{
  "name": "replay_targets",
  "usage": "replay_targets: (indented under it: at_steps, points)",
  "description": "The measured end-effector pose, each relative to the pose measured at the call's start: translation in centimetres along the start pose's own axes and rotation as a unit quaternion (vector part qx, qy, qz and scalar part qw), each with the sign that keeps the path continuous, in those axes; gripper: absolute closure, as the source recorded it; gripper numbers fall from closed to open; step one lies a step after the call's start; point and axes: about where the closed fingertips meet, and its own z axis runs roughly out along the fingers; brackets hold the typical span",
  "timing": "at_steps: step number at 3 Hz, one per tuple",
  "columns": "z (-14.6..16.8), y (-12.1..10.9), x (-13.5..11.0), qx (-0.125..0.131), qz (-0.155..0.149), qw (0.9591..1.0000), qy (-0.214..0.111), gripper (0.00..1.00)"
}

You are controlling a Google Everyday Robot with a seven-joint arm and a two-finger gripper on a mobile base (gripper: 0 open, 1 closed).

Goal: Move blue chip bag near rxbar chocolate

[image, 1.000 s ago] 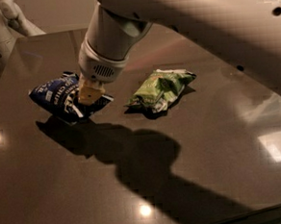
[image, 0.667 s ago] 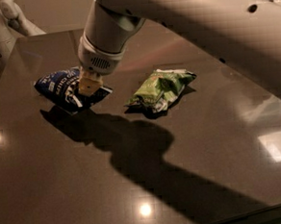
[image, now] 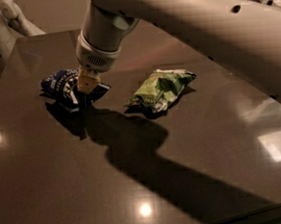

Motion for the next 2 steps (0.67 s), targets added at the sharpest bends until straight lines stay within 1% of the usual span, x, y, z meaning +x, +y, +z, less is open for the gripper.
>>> replay_targets:
  at_steps: [1,2]
  points:
    - [0.02,0.06,-0.06,0.0,-0.001,1.0,0.0,0.09]
    - [0.03,0.13,-0.13,0.0,-0.002,1.0,0.0,0.0]
